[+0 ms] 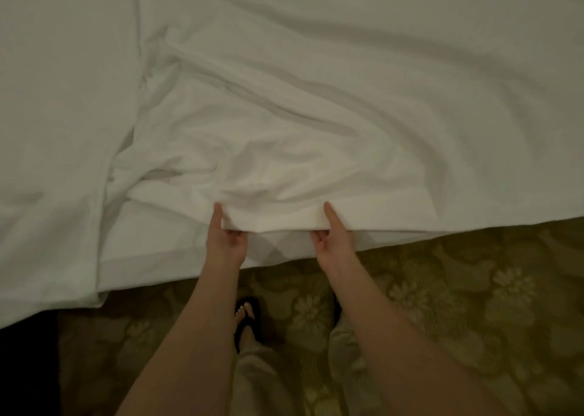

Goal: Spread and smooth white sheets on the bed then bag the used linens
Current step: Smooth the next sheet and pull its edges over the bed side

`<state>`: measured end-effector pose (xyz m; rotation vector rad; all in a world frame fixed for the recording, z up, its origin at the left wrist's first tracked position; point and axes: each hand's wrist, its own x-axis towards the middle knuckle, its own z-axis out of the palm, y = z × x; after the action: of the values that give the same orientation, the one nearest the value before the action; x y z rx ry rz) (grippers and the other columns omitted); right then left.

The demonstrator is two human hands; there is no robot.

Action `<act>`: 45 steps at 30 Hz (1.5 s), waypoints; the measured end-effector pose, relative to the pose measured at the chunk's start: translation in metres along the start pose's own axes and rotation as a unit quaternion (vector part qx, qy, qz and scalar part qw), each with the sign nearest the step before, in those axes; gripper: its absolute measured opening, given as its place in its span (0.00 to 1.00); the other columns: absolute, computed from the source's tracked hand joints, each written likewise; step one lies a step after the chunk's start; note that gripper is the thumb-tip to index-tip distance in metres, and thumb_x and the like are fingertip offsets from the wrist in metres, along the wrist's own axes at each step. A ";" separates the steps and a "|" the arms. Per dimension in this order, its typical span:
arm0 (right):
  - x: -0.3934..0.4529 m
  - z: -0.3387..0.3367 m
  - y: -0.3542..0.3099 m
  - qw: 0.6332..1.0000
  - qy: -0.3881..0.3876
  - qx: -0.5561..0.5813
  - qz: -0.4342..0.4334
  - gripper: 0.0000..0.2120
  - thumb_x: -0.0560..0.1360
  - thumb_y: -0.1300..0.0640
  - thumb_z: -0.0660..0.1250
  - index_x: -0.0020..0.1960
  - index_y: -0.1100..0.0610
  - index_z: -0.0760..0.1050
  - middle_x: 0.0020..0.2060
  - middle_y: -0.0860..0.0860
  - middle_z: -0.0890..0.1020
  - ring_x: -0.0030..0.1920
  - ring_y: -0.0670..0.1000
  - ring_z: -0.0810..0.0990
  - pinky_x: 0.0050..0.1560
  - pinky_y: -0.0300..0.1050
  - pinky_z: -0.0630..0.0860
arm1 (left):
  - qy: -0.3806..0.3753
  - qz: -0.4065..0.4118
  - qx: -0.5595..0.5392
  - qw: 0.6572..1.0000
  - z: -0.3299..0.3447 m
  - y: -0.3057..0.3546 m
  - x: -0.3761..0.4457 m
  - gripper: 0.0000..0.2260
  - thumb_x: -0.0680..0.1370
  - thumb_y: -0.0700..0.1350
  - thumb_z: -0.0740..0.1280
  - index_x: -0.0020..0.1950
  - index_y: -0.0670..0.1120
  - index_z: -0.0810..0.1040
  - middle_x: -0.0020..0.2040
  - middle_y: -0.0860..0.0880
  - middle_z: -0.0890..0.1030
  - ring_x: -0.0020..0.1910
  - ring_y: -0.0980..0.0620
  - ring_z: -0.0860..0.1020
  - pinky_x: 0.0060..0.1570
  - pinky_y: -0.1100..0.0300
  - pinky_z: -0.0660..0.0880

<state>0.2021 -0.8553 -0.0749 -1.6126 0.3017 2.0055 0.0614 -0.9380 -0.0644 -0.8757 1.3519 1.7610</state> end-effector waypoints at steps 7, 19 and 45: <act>-0.017 0.048 0.093 0.996 -0.052 -0.065 0.041 0.14 0.74 0.63 0.71 0.59 0.62 0.76 0.56 0.58 0.81 0.50 0.53 0.81 0.40 0.42 0.81 | -0.024 0.016 -0.012 1.000 -0.018 0.035 0.024 0.13 0.81 0.49 0.63 0.59 0.42 0.76 0.54 0.44 0.82 0.53 0.48 0.80 0.49 0.54 0.79; -0.004 0.129 0.220 0.998 -0.044 -0.043 -0.033 0.23 0.75 0.61 0.70 0.68 0.58 0.71 0.61 0.56 0.78 0.59 0.54 0.78 0.43 0.41 0.80 | -0.054 0.024 -0.026 0.998 -0.062 0.177 0.094 0.14 0.81 0.49 0.64 0.60 0.41 0.75 0.56 0.44 0.80 0.50 0.49 0.79 0.53 0.53 0.79; -0.038 0.217 0.281 0.855 -0.096 -0.510 -0.008 0.20 0.77 0.46 0.66 0.52 0.65 0.78 0.45 0.61 0.84 0.44 0.54 0.85 0.45 0.44 0.81 | 0.021 -0.121 -0.101 0.987 -0.162 0.250 0.082 0.17 0.76 0.55 0.68 0.54 0.42 0.78 0.45 0.47 0.80 0.42 0.53 0.78 0.44 0.59 0.80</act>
<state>-0.1245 -0.9914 -0.0274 -1.8904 -1.0263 2.4429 -0.1828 -1.1271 -0.0513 -1.1425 1.0531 1.7159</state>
